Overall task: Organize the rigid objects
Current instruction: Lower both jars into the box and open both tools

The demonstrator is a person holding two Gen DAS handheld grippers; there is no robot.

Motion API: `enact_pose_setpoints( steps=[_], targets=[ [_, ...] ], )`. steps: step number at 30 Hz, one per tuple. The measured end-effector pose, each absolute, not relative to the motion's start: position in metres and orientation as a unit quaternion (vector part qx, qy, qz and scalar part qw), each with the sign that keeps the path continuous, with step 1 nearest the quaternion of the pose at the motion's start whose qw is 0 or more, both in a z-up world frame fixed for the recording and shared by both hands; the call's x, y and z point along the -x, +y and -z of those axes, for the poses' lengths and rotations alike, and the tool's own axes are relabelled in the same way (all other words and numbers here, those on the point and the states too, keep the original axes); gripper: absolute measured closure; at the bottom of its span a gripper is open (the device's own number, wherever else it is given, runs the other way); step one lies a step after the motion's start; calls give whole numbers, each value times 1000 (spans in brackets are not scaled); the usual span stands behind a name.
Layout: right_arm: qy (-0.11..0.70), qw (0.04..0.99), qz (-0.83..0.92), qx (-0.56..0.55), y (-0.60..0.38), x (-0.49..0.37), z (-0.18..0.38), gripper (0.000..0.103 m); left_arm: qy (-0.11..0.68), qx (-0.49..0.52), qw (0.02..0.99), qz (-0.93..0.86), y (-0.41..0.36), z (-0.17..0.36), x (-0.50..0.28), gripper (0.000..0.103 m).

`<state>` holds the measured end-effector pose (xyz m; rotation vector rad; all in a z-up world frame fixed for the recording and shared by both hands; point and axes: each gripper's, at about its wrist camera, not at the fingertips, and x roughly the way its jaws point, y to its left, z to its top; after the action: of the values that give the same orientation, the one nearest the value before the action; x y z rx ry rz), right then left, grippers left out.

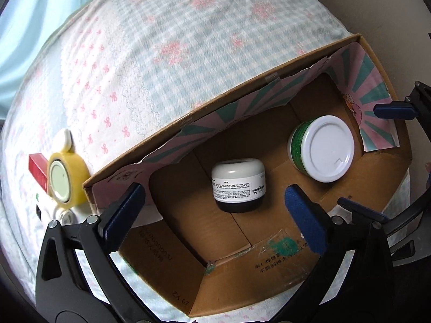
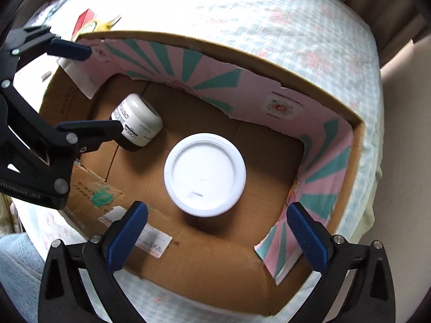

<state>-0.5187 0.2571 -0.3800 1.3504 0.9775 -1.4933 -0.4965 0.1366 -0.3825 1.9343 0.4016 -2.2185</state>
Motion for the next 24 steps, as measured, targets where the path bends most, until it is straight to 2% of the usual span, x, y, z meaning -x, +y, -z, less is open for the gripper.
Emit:
enact_pose_setpoints(
  steps=[11,18,23,24],
  targets=[
    [387,408,645,-517,253,503,343,0,150,-614,89,770,135,323,493,0],
    [361,385,682,-505,268,495,303,0,149,-581,80,796,133,280,457,0],
    [364,379,703,-479,267,473,272,0,180,-544,90,815,117,238,407,0],
    [342,359,719,-487,264,466,263,0,186,-535,93,819,111,229,394,0]
  ],
)
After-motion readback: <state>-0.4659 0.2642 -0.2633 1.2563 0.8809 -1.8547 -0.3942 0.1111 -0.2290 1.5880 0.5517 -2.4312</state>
